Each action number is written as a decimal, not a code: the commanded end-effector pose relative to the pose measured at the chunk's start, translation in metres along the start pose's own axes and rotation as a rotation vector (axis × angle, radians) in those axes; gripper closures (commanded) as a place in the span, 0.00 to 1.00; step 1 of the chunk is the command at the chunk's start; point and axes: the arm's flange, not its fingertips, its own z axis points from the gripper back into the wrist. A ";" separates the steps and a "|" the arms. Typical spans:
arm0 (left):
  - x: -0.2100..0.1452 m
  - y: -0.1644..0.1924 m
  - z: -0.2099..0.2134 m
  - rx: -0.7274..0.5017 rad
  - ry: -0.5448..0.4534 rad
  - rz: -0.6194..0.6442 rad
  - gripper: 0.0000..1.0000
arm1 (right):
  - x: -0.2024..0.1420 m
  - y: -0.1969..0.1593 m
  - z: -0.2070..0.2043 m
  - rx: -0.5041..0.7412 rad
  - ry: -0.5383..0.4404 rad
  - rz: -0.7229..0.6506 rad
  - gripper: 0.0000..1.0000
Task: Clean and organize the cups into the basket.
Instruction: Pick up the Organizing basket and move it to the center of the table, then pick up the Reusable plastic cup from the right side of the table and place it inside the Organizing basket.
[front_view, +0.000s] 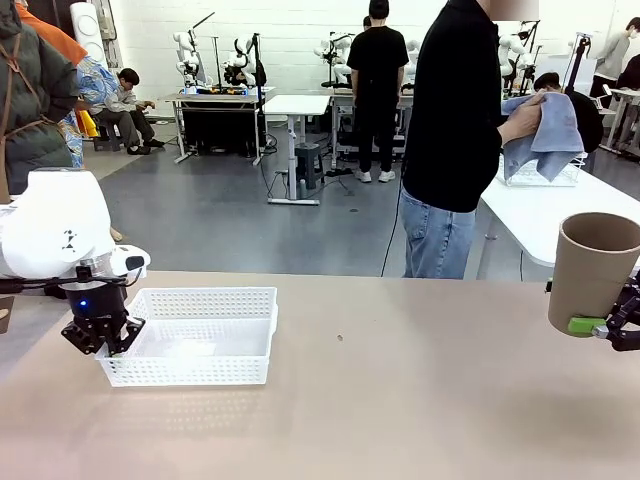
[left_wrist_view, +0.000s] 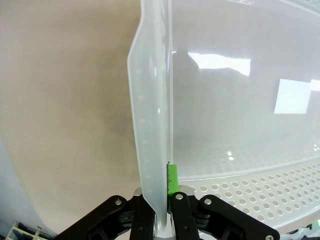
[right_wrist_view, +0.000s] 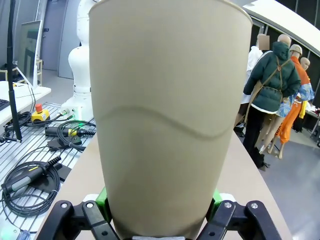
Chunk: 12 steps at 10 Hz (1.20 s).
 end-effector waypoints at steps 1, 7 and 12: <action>-0.015 -0.055 0.017 0.078 -0.052 0.012 1.00 | 0.000 0.000 0.000 0.000 -0.002 0.001 0.23; -0.004 -0.229 0.030 0.192 -0.058 -0.006 1.00 | 0.000 0.000 0.000 0.000 -0.002 0.001 0.23; -0.008 -0.292 0.013 0.193 -0.071 -0.129 1.00 | 0.000 0.000 0.000 0.000 -0.002 0.001 0.23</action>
